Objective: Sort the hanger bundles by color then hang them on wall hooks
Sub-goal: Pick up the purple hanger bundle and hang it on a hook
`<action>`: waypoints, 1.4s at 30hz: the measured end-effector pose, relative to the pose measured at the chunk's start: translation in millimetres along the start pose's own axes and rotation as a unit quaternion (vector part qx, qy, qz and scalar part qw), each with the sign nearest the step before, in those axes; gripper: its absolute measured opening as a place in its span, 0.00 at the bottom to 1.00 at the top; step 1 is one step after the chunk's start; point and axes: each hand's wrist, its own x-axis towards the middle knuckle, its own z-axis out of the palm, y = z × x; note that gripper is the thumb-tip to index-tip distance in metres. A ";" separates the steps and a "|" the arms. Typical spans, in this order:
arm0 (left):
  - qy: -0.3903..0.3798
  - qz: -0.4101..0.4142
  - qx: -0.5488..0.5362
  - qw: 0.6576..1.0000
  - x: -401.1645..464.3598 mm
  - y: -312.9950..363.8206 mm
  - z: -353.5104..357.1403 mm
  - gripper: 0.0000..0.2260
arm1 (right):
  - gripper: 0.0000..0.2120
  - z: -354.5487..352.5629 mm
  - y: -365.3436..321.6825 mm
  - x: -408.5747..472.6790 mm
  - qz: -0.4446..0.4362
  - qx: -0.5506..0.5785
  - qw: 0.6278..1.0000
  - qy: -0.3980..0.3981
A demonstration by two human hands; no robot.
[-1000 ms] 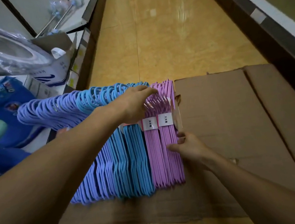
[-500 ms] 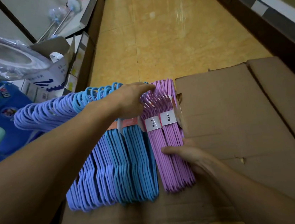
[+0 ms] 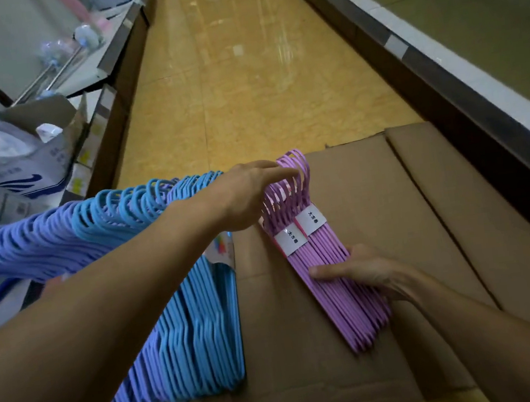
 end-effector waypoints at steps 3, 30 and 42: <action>0.009 0.014 0.004 1.000 4.2 -0.1 3.2 0.33 | 0.18 -1.0 3.6 -0.7 -0.017 0.003 1.000 -0.004; -0.004 0.037 -0.003 0.999 18.9 -2.2 1.2 0.29 | 0.53 85.8 12.0 3.2 0.019 -0.371 0.861 0.348; 0.045 -0.075 -0.244 0.966 6.0 13.8 5.7 0.23 | 0.41 61.7 21.6 -11.7 -0.027 -0.322 0.872 0.367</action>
